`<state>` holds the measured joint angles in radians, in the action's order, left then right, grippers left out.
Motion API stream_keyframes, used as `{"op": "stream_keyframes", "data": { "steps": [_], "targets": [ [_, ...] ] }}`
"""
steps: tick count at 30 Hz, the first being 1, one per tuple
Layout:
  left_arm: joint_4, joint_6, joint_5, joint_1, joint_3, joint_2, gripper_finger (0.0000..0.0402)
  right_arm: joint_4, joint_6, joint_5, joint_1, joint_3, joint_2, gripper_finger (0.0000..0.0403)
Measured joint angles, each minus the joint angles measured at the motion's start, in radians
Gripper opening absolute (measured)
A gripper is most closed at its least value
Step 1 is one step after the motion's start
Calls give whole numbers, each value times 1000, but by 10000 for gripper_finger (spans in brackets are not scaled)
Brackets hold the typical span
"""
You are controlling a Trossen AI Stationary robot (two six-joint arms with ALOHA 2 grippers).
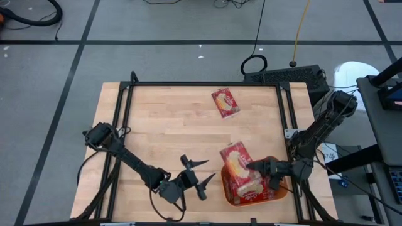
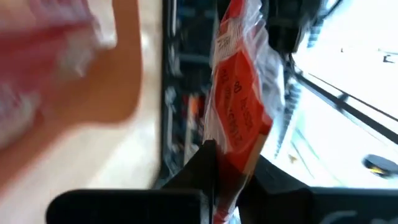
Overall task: Sort popcorn bags into baskets
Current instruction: Put the red popcorn bag into the orange bin
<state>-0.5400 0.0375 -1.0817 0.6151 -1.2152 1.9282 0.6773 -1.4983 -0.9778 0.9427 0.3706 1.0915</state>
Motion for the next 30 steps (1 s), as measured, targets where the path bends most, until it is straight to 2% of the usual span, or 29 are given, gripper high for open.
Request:
{"op": "stream_keyframes", "data": {
  "steps": [3, 9, 13, 19, 23, 30],
  "targets": [
    [-4, -31, 13, 3, 0, 0, 257, 34, -76, -67, 8, 3, 4, 21],
    [-101, -139, 65, -17, 0, 0, 256, 38, -59, -68, 9, 67, 4, 21],
    [-181, -341, 102, -26, -19, 0, 267, 89, 151, -68, 8, 115, 5, 21],
    [-188, -586, 284, -42, -112, 0, 271, 142, 457, -66, 8, 133, 4, 21],
    [-179, -612, 366, -75, -156, 0, 271, 142, 645, -67, 8, 133, 5, 21],
    [-140, -504, 437, -119, -164, 0, 271, 137, 973, -68, 8, 133, 5, 22]
  ]
}}
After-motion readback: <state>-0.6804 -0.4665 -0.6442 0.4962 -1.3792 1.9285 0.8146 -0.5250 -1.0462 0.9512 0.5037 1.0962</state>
